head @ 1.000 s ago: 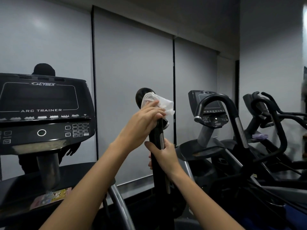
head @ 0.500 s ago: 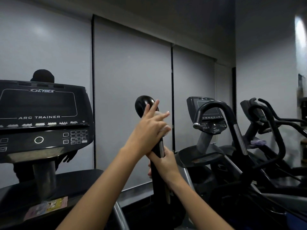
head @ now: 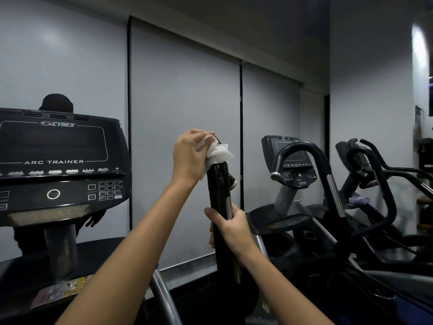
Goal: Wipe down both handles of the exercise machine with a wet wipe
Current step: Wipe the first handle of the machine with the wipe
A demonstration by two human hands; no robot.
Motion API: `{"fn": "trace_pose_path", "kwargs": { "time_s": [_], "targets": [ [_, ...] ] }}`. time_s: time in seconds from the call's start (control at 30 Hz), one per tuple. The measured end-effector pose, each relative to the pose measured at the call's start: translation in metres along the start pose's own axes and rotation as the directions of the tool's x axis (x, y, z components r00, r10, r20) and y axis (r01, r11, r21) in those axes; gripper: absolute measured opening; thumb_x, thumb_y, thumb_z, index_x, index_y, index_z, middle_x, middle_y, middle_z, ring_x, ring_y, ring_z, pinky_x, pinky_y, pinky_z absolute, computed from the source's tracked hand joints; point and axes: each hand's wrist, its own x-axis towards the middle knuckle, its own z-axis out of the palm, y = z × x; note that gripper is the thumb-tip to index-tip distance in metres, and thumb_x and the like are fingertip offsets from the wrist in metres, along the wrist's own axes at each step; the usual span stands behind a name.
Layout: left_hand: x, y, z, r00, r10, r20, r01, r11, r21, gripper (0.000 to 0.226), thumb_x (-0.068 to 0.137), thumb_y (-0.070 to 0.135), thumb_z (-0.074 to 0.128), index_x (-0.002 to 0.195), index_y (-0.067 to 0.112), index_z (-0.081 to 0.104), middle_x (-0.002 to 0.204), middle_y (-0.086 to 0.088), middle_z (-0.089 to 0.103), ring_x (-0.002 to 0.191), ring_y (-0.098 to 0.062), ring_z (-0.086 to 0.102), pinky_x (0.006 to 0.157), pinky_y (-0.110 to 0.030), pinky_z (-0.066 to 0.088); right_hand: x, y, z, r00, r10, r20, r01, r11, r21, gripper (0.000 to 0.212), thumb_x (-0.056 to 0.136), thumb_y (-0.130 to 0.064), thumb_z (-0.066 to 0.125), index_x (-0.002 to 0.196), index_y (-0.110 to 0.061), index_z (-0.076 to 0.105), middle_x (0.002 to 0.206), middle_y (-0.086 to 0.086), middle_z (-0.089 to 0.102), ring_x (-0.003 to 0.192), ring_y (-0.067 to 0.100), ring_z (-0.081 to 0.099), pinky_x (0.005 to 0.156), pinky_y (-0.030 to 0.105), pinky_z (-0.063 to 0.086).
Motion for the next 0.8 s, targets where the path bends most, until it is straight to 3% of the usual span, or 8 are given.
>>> {"fn": "trace_pose_path", "kwargs": {
  "time_s": [0.2, 0.37, 0.43, 0.5, 0.6, 0.67, 0.73, 0.8],
  "targets": [
    [-0.043, 0.005, 0.008, 0.998, 0.048, 0.037, -0.053, 0.985, 0.164, 0.042, 0.087, 0.029, 0.064, 0.125, 0.011, 0.060, 0.139, -0.008, 0.052, 0.129, -0.018, 0.048, 0.110, -0.034, 0.037, -0.003, -0.001, -0.001, 1.000, -0.010, 0.004, 0.010, 1.000, -0.016, 0.022, 0.084, -0.021, 0.069, 0.086, -0.009, 0.051, 0.058, 0.011, 0.051, 0.040, 0.024, 0.052, 0.043, 0.029, 0.046],
    [-0.063, 0.001, 0.002, 0.993, 0.112, -0.021, -0.108, 0.981, 0.161, 0.028, 0.093, 0.014, 0.057, 0.120, 0.010, 0.063, 0.129, -0.007, 0.059, 0.115, -0.020, 0.060, 0.097, -0.037, 0.050, -0.002, -0.002, 0.001, 1.000, 0.005, -0.017, -0.005, 1.000, -0.027, 0.022, 0.084, -0.023, 0.069, 0.083, -0.011, 0.051, 0.060, 0.012, 0.052, 0.039, 0.023, 0.053, 0.043, 0.029, 0.047],
    [-0.072, -0.001, -0.006, 0.991, 0.132, -0.021, -0.128, 0.985, 0.117, 0.026, 0.091, 0.014, 0.059, 0.116, 0.012, 0.066, 0.112, -0.007, 0.070, 0.093, -0.016, 0.069, 0.083, -0.036, 0.055, -0.002, -0.001, 0.002, 1.000, 0.005, -0.022, -0.006, 1.000, -0.030, 0.021, 0.084, -0.023, 0.069, 0.083, -0.013, 0.050, 0.060, 0.012, 0.051, 0.038, 0.021, 0.051, 0.042, 0.027, 0.046],
    [-0.066, 0.001, -0.015, 0.993, 0.096, -0.076, -0.091, 0.994, 0.057, 0.022, 0.090, 0.020, 0.062, 0.110, 0.017, 0.070, 0.086, -0.003, 0.075, 0.071, -0.010, 0.062, 0.071, -0.037, 0.054, -0.003, -0.002, 0.002, 1.000, 0.010, -0.027, -0.011, 0.999, -0.040, 0.021, 0.085, -0.022, 0.069, 0.082, -0.014, 0.049, 0.060, 0.012, 0.050, 0.037, 0.020, 0.051, 0.040, 0.026, 0.045],
    [-0.033, 0.008, -0.016, 0.976, 0.016, -0.216, -0.020, 1.000, -0.017, 0.028, 0.088, 0.026, 0.064, 0.111, 0.010, 0.069, 0.100, -0.002, 0.073, 0.088, -0.009, 0.067, 0.083, -0.026, 0.054, -0.006, -0.002, 0.002, 1.000, 0.014, -0.028, -0.015, 0.999, -0.036, 0.023, 0.085, -0.021, 0.068, 0.081, -0.013, 0.048, 0.061, 0.013, 0.050, 0.037, 0.021, 0.050, 0.040, 0.027, 0.045],
    [-0.021, 0.014, -0.007, 0.982, 0.024, -0.186, -0.017, 0.999, 0.038, 0.026, 0.090, 0.020, 0.062, 0.112, 0.009, 0.069, 0.115, -0.007, 0.068, 0.105, -0.013, 0.065, 0.094, -0.020, 0.048, -0.004, -0.003, 0.002, 0.999, 0.015, -0.034, -0.016, 0.999, -0.031, 0.023, 0.085, -0.021, 0.068, 0.079, -0.012, 0.047, 0.061, 0.014, 0.050, 0.038, 0.023, 0.050, 0.041, 0.028, 0.045],
    [-0.025, 0.016, 0.005, 0.990, 0.073, -0.120, -0.059, 0.991, 0.119, 0.023, 0.090, 0.010, 0.056, 0.107, 0.013, 0.072, 0.114, -0.002, 0.070, 0.105, -0.010, 0.064, 0.088, -0.007, 0.041, -0.003, -0.004, 0.002, 0.999, 0.012, -0.035, -0.014, 0.998, -0.055, 0.024, 0.084, -0.022, 0.068, 0.077, -0.013, 0.047, 0.061, 0.014, 0.050, 0.039, 0.024, 0.051, 0.043, 0.029, 0.046],
    [-0.038, 0.015, 0.008, 0.986, 0.145, -0.084, -0.129, 0.977, 0.172, 0.030, 0.090, 0.004, 0.050, 0.101, 0.019, 0.073, 0.108, 0.003, 0.072, 0.098, -0.007, 0.064, 0.080, -0.004, 0.038, -0.002, -0.003, 0.002, 0.999, 0.002, -0.036, -0.004, 0.998, -0.070, 0.024, 0.084, -0.023, 0.068, 0.076, -0.013, 0.047, 0.061, 0.015, 0.050, 0.040, 0.025, 0.052, 0.043, 0.030, 0.046]
  ]
}}
